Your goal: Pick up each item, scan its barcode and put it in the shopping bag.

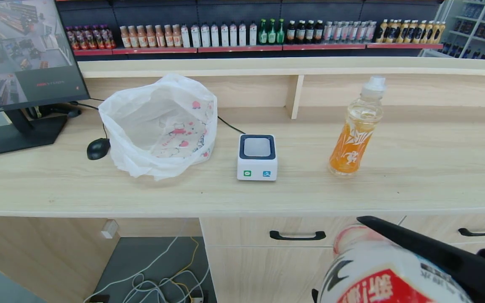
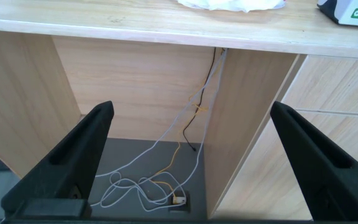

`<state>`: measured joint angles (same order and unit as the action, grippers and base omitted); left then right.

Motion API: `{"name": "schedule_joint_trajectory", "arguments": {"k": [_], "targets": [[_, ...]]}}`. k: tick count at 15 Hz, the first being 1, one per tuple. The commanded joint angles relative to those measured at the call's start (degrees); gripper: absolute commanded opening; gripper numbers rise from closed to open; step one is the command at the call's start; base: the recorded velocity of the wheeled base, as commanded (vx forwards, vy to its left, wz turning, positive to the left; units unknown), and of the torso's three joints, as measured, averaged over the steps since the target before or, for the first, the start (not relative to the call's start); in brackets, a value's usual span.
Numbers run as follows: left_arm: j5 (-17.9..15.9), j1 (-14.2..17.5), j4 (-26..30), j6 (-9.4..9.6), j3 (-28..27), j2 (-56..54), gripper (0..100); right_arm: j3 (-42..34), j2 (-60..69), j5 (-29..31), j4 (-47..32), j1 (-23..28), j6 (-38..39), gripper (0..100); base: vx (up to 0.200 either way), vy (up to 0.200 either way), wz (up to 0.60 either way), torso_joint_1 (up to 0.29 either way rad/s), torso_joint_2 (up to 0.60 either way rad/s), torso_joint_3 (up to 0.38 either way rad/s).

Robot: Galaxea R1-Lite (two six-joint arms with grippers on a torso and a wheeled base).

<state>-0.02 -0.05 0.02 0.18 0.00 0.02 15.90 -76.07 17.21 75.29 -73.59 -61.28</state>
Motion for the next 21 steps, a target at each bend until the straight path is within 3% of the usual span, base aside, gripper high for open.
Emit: {"name": "schedule_joint_trajectory", "arguments": {"k": [1, 6, 10, 15, 18, 21], "targets": [[0.02, 0.05, -0.02, -0.01, 0.0, -0.02, 100, 0.01, -1.01, -0.6, 0.03, -0.15, 0.11, 0, 0.0, 0.0, 0.0, 0.0, 0.0, 0.0], [0.02, 0.05, -0.02, -0.01, 0.0, -0.02, 100, -0.52, -2.24, -4.82, 0.03, 0.03, 1.87, 0, 0.0, 0.0, 0.0, 0.0, 0.0, 0.0], [0.02, 0.05, -0.02, -0.01, 0.0, -0.02, 100, 0.28, -4.35, -4.91, 0.03, 1.17, 2.48, 0, 0.0, 0.0, 0.0, 0.0, 0.0, 0.0], [0.02, 0.05, -0.02, -0.01, 0.0, -0.02, 100, 1.42, -6.99, -5.96, 0.56, 1.26, -2.44, 0, 0.0, 0.0, 0.0, 0.0, 0.0, 0.0], [-0.06, 0.05, -0.02, -0.01, 0.0, -0.02, 100, 1.15, -5.41, -8.25, 3.81, 6.71, -2.44, 0, 0.0, 0.0, 0.0, 0.0, 0.0, 0.0], [0.02, 0.05, -0.02, -0.01, 0.0, -0.02, 100, 0.1, -5.58, -11.68, 3.81, 6.53, -5.25, 0, 0.0, 0.0, 0.0, 0.0, 0.0, 0.0]]}}
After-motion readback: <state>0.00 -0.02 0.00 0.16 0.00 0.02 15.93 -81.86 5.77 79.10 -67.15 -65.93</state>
